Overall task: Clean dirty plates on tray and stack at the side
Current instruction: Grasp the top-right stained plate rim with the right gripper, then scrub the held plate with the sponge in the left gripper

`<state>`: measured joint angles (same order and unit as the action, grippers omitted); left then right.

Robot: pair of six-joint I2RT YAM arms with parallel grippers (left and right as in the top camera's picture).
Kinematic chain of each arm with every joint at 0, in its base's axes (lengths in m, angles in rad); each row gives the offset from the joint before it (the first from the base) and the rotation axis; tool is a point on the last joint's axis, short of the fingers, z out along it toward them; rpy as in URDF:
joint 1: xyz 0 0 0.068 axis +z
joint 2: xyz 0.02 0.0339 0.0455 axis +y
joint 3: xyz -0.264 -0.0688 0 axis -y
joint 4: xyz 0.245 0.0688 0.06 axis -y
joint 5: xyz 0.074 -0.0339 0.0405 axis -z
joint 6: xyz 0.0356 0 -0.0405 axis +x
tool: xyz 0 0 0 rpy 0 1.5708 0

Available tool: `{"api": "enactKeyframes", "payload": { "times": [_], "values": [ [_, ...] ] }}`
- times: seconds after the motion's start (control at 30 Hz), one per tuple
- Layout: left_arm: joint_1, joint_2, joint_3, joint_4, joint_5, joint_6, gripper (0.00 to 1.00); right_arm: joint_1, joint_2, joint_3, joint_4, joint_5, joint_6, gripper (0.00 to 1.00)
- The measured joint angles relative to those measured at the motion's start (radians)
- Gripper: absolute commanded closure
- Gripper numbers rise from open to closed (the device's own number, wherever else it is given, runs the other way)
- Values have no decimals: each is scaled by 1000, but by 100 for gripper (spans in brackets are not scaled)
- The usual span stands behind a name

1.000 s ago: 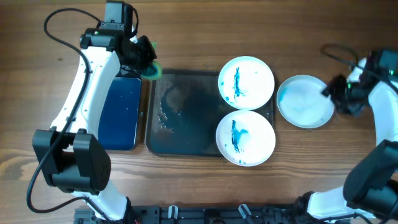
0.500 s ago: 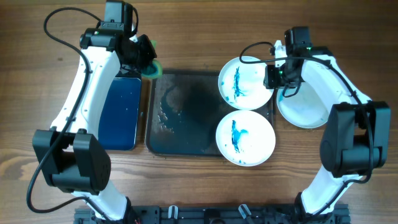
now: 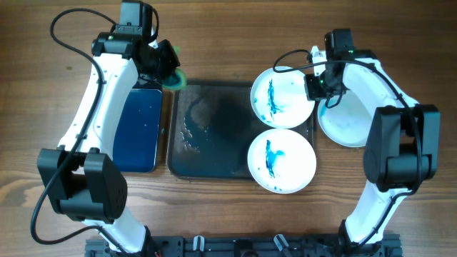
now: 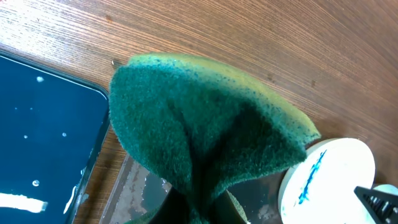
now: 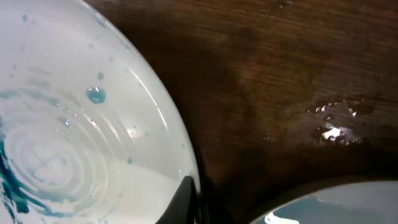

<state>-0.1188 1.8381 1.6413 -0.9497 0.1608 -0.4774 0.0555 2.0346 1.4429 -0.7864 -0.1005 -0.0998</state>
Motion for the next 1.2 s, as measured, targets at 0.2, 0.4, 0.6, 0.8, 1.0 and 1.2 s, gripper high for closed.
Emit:
{"api": "enactKeyframes", "payload": {
  "times": [0.2,0.4,0.6,0.8,1.0,1.2],
  "values": [
    [0,0,0,0,0,0,96,85,-25,172,-161,-49,116,96],
    [-2,0,-9,-23,0,0,96,362,-26,172,-163,-139,371,96],
    [-43,0,-79,-12,0,0,96,401,84,166,-110,-225,496,96],
    [-69,0,-120,-11,-1,-3,96,401,157,154,-84,-274,526,96],
    [-123,0,-281,108,-8,-22,96,401,171,154,-50,-300,526,96],
    [-145,3,-477,325,-77,-3,96,401,172,154,-45,-303,525,96]
  ]
}}
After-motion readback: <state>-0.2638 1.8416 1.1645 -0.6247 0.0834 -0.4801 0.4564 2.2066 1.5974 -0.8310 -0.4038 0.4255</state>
